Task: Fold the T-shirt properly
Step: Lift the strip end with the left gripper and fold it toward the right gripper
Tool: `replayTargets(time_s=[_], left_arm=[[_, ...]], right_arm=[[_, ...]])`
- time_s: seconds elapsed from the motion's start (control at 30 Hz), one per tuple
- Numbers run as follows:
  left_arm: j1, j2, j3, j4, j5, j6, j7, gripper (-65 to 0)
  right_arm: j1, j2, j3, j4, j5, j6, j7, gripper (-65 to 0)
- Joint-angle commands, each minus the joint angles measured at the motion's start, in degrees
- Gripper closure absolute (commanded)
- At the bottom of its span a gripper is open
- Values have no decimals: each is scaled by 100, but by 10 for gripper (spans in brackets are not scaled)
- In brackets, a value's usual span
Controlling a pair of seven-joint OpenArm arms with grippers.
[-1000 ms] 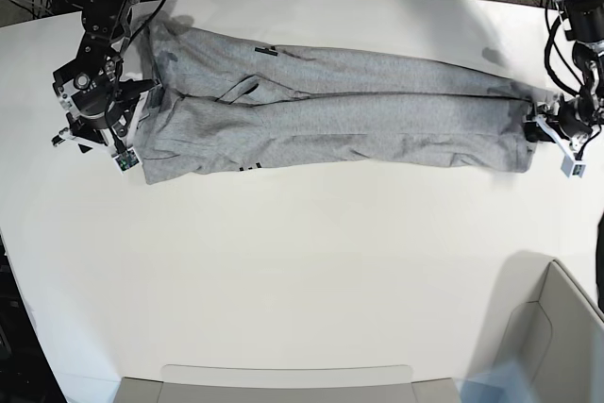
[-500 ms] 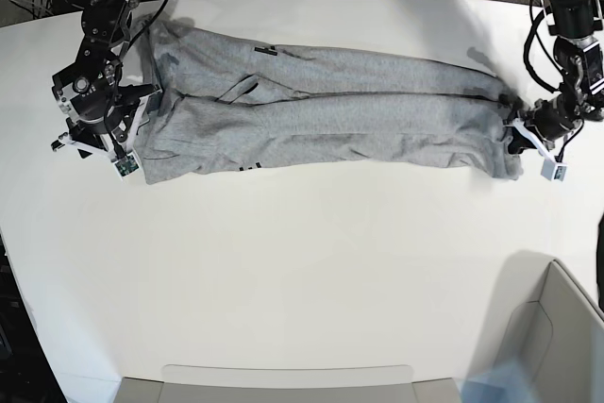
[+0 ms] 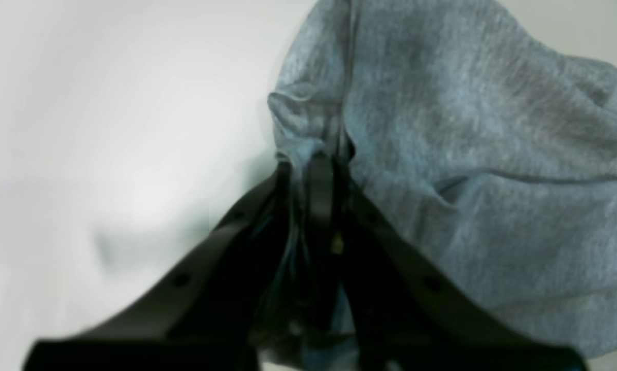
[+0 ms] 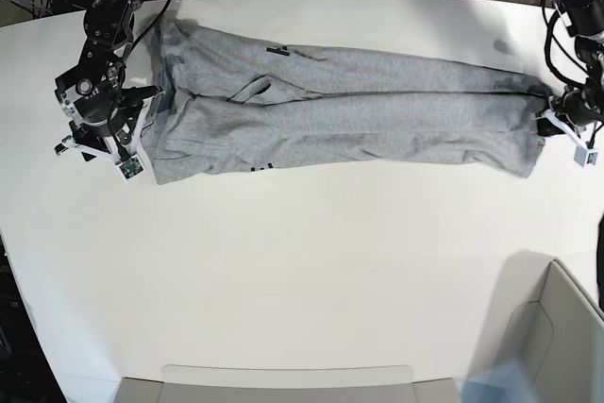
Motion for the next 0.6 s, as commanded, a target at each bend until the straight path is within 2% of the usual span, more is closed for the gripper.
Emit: replayTargets(time_s=[0.0, 0.07, 0.3, 0.43, 0.5, 0.57], left_arm=[[-45, -86, -5, -23, 403, 132, 536, 0], [-186, -94, -22, -23, 403, 132, 712, 0], [-221, -86, -928, 57, 429, 132, 1477, 0], [-159, 20, -972, 1208, 420, 132, 1916, 0], [-45, 301, -989, 1938, 429, 132, 2189, 0], [87, 407, -1148, 2694, 438, 132, 2479, 0]], right_arm=[[85, 38, 6, 95, -1, 89, 59, -293], [85, 38, 6, 95, -1, 89, 59, -293], [67, 38, 6, 95, -1, 89, 59, -293], [76, 29, 6, 95, -1, 89, 59, -293], [76, 29, 6, 95, -1, 89, 59, -293], [85, 29, 6, 95, -1, 89, 59, -293]])
